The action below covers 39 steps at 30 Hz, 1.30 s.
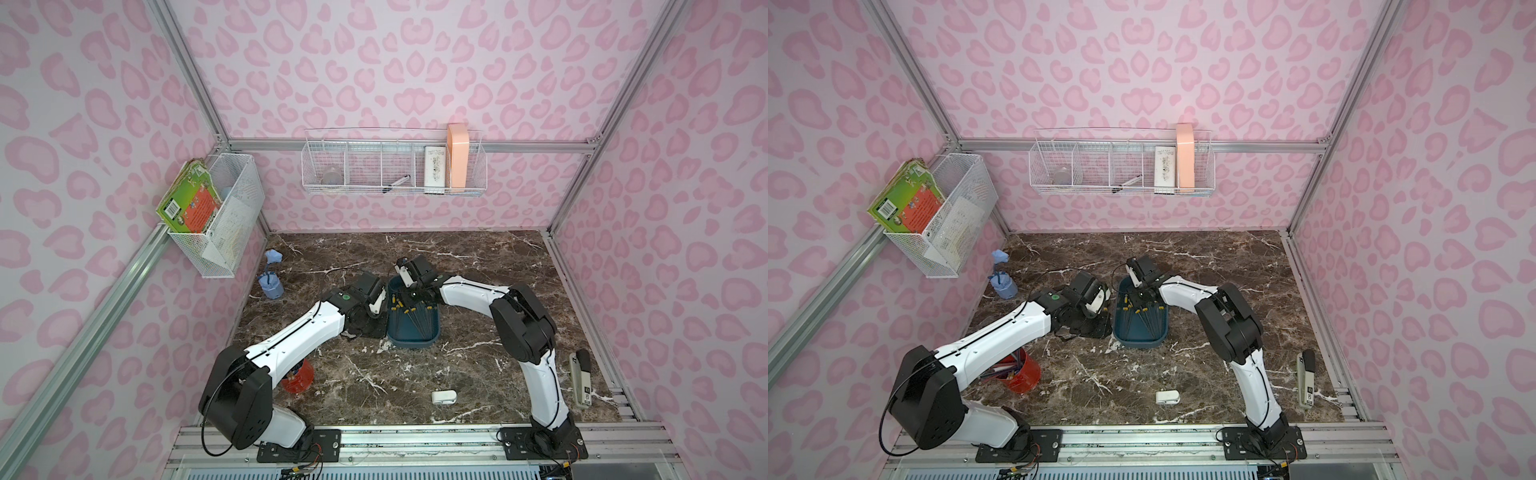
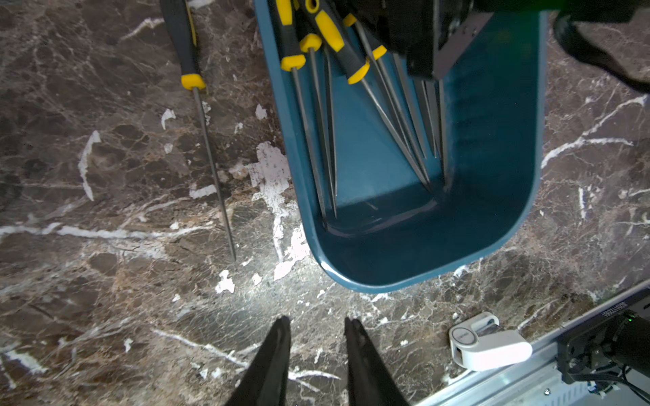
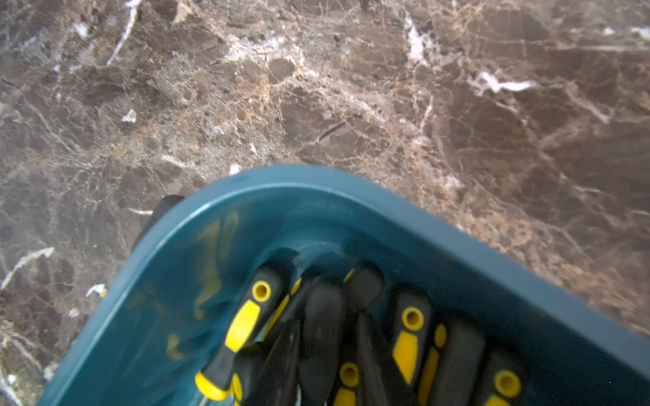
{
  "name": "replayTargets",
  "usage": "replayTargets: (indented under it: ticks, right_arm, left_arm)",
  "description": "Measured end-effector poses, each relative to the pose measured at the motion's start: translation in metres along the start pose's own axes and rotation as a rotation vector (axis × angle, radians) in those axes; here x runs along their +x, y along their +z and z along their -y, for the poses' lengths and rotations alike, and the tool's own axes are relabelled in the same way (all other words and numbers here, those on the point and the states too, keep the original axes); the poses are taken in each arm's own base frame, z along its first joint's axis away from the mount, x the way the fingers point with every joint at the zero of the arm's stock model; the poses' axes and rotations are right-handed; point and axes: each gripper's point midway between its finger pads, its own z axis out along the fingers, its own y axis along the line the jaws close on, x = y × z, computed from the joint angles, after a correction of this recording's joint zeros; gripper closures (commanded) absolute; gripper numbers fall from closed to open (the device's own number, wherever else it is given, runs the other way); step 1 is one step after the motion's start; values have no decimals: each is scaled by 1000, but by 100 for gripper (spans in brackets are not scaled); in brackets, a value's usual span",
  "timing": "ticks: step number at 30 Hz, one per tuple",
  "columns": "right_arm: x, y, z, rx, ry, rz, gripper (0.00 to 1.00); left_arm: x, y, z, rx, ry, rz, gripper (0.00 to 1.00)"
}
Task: Take the file tool out of the storage box
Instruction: Pick up the file tool from the storage box.
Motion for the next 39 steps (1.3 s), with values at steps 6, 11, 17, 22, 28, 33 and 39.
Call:
replayTargets:
  ticks: [6, 11, 17, 22, 28, 33, 39]
  right_arm:
    - [-1, -2, -2, -9, 0, 6, 89]
    - [-5, -16, -4, -19, 3, 20, 91]
    - [-19, -49, -11, -51, 8, 93, 91]
    - [-30, -87, -13, -66, 8, 194, 94]
    - [-48, -140, -10, -115, 37, 387, 95]
    - [-67, -182, -18, -191, 48, 547, 95]
    - [-66, -224, -43, -349, 57, 680, 94]
  left_arm:
    - [-5, -5, 6, 37, 10, 43, 68]
    - [-7, -14, 11, 75, 20, 91, 68]
    - [-11, -30, 20, 151, 45, 195, 66]
    - [-12, -50, 33, 272, 89, 352, 57]
    - [-15, -63, 57, 450, 158, 490, 49]
    - [-19, -64, 77, 567, 196, 546, 43]
    - [-31, -52, 101, 674, 240, 556, 41]
